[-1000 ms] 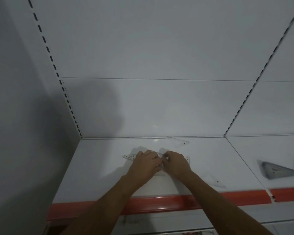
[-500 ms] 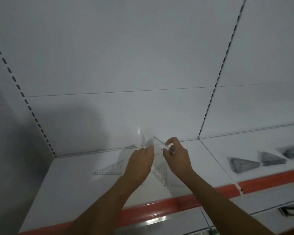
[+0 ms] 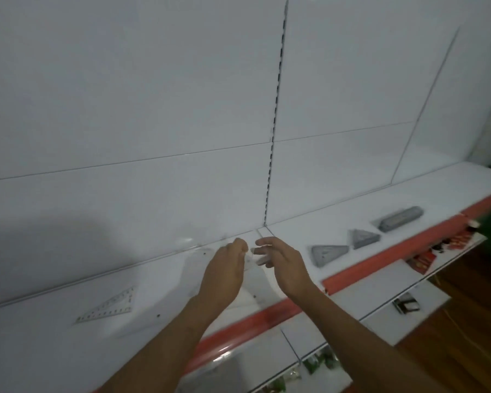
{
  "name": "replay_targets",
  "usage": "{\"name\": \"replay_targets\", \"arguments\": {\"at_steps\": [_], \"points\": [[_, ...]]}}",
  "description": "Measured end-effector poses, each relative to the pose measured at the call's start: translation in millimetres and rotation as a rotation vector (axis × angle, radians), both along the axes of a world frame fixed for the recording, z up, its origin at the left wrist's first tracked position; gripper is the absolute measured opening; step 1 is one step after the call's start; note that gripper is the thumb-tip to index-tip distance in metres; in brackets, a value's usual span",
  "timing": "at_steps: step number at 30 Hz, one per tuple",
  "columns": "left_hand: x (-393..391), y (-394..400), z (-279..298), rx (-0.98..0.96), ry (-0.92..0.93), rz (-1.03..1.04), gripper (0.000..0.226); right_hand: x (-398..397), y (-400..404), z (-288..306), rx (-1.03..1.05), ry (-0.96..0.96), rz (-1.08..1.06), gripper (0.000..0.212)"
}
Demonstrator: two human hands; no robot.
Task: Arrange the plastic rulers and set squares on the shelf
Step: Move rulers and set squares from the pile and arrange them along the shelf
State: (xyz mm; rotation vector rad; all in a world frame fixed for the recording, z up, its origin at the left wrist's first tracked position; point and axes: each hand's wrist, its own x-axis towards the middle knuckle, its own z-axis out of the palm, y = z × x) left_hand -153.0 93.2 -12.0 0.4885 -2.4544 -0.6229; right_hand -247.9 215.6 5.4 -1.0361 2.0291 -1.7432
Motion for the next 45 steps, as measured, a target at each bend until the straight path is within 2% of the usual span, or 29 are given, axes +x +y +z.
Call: {"name": "replay_targets", "arguments": {"at_steps": [5, 10, 13, 17, 20, 22, 28, 33, 36, 38, 43, 45], "points": [[-17.6, 18.3, 2.7, -0.001, -0.02, -0.258, 0.026, -7.4, 43.5, 3.7, 0.084, 0.032, -0.241, 0.028], [-45.8, 77.4, 10.1, 0.003, -0.084, -0.446, 0.019, -16.4, 95.8, 2.9, 0.336, 0.287, -0.529, 0.037], [-65.4, 118.4, 7.8, 0.175, -0.092, -0.512, 0.027, -17.0, 137.5, 1.4, 0.39, 0.36, -0.677, 0.04], [-80.0, 173.1, 0.7, 0.455, -0.078, -0.528, 0.022, -17.3, 209.5, -16.7, 0.485, 0.502, -0.83, 0.03], [-92.7, 217.1, -3.3, 0.566, -0.106, -0.571, 0.024, -19.0, 262.6, -32.5, 0.642, 0.435, -0.82, 0.042], [-104.3, 248.1, -7.0, 0.59, -0.154, -0.585, 0.026, -24.3, 293.2, -39.9, 0.696, 0.402, -0.847, 0.042], [-155.4, 330.9, -5.8, 0.542, -0.269, -0.591, 0.028, -59.8, 382.5, -33.0, 0.69, 0.492, -0.88, 0.032], [-198.0, 380.5, 5.2, 0.533, -0.233, -0.452, 0.026, -113.4, 449.0, -23.3, 0.661, 0.469, -0.926, 0.028], [-214.2, 390.9, 4.8, 0.479, -0.173, -0.381, 0.046, -141.5, 464.8, -23.5, 0.632, 0.458, -0.907, 0.029], [-226.6, 391.3, 4.5, 0.404, -0.179, -0.332, 0.049, -162.6, 466.6, -23.4, 0.603, 0.42, -0.889, 0.03], [-267.8, 370.9, -0.5, 0.408, -0.126, -0.26, 0.022, -216.1, 441.6, -21.8, 0.528, 0.376, -0.803, 0.034], [-288.0, 358.1, -2.7, 0.435, -0.087, -0.251, 0.019, -237.5, 427.0, -21.0, 0.522, 0.392, -0.767, 0.036]]}}
